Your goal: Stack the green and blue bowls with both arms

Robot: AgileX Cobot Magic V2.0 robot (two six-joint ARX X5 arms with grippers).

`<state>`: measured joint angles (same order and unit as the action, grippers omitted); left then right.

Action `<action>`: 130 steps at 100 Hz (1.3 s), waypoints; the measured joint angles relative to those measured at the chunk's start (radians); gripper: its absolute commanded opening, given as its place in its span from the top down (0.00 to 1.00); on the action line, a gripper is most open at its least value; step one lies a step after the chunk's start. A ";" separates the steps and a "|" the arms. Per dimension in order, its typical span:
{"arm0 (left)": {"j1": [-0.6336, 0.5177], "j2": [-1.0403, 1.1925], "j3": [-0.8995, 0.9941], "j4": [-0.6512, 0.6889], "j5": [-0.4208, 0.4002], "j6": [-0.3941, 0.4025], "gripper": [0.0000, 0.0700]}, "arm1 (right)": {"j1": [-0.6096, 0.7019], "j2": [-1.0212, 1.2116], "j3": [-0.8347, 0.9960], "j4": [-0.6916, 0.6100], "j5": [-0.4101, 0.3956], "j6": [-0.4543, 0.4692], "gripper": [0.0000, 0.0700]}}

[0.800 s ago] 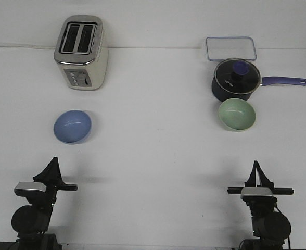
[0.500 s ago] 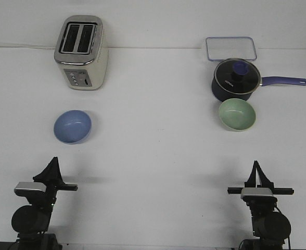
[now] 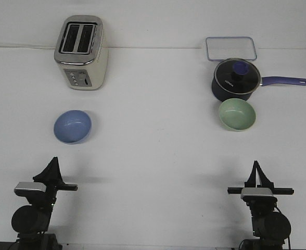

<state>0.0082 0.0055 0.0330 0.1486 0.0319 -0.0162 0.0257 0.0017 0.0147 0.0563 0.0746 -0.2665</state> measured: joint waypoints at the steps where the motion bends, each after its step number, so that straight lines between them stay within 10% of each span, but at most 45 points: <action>1: 0.000 0.000 0.000 0.000 0.000 0.000 0.98 | 0.000 0.000 0.000 0.000 0.000 0.000 1.00; 32: 0.000 0.000 0.000 0.000 0.000 0.000 0.98 | 0.000 0.000 0.000 0.008 -0.020 0.042 1.00; 58: 0.000 0.000 0.000 0.000 0.000 0.000 0.98 | 0.000 0.000 0.008 -0.013 -0.023 0.397 1.00; 89: 0.000 0.000 0.000 0.000 0.000 0.000 0.98 | 0.000 0.219 0.386 -0.385 -0.018 0.619 0.99; 108: 0.000 0.000 0.000 0.000 0.000 0.000 0.98 | 0.000 0.529 0.646 -0.600 -0.023 0.631 0.26; 130: 0.000 0.000 0.000 0.000 0.000 0.000 0.98 | -0.005 0.868 0.869 -0.647 -0.025 0.614 0.23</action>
<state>0.0082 0.0055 0.0330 0.1486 0.0319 -0.0162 0.0208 0.8696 0.8837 -0.5907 0.0498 0.3473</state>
